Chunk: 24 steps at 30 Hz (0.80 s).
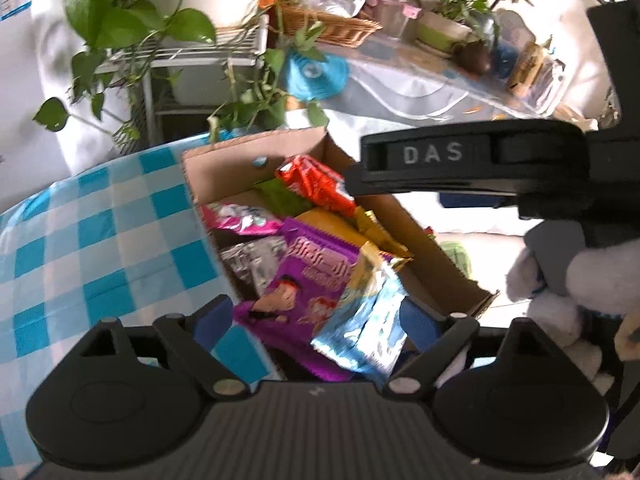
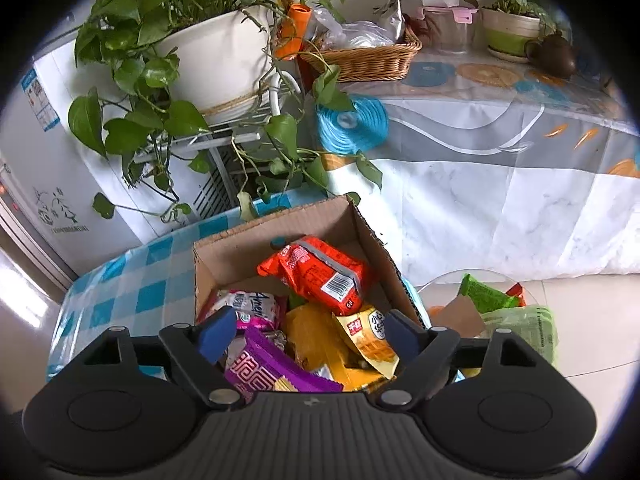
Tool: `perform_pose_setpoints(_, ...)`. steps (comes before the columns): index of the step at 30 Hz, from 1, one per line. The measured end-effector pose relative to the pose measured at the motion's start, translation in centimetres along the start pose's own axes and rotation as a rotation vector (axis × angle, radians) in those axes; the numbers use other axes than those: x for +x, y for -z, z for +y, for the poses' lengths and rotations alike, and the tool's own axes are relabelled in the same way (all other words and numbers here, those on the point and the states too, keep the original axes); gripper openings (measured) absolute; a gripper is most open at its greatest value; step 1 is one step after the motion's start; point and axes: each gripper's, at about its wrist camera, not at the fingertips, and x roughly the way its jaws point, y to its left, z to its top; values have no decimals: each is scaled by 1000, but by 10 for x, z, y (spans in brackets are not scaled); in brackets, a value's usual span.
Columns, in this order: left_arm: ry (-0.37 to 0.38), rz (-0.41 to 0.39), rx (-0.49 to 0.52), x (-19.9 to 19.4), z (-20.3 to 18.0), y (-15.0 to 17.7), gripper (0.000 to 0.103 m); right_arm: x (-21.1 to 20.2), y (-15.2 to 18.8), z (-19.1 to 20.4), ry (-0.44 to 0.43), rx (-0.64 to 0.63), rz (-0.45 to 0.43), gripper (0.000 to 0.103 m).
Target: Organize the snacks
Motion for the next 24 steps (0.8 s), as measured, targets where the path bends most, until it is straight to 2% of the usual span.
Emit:
perform_pose_setpoints(7,-71,16,-22,-8,9,4,93,-6,8,6,50,-44,15,96)
perform_pose_setpoints(24,-200,31,-110,-11,31,4,94,-25,32,4,161,-72,36,100)
